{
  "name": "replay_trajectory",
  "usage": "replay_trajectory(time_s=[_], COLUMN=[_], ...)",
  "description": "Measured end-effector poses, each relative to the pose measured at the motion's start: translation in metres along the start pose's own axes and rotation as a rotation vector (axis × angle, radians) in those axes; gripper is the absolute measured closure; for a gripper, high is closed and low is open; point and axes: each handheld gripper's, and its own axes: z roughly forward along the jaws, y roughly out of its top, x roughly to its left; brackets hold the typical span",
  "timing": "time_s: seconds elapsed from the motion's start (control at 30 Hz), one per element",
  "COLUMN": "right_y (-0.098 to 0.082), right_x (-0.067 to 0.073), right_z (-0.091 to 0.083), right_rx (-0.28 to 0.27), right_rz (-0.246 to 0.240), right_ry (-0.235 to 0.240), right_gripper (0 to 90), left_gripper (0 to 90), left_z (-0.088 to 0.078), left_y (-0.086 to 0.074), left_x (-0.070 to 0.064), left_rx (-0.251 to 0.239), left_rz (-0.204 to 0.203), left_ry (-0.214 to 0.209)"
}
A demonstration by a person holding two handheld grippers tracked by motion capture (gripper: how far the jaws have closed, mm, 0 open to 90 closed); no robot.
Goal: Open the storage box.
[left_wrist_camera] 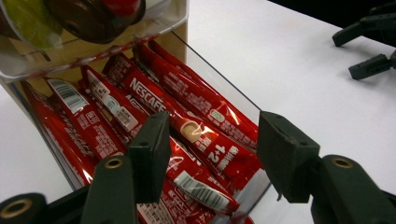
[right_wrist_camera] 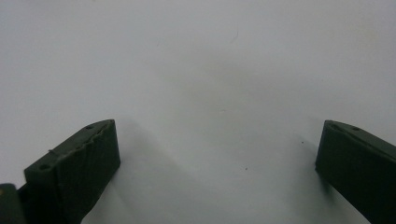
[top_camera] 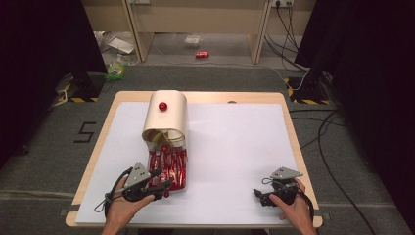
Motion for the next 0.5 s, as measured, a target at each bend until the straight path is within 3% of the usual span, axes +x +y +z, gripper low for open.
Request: replay_trajectory(time_s=[0.5], right_y=[0.000], right_x=[0.000], right_z=[0.000], right_rx=[0.000], right_rz=[0.000], right_ry=[0.000], right_gripper=[0.3], left_gripper=[47.1], left_z=[0.019], left_y=[0.011], left_x=[0.002], left_rx=[0.002], left_rz=[-0.038], left_ry=[0.049])
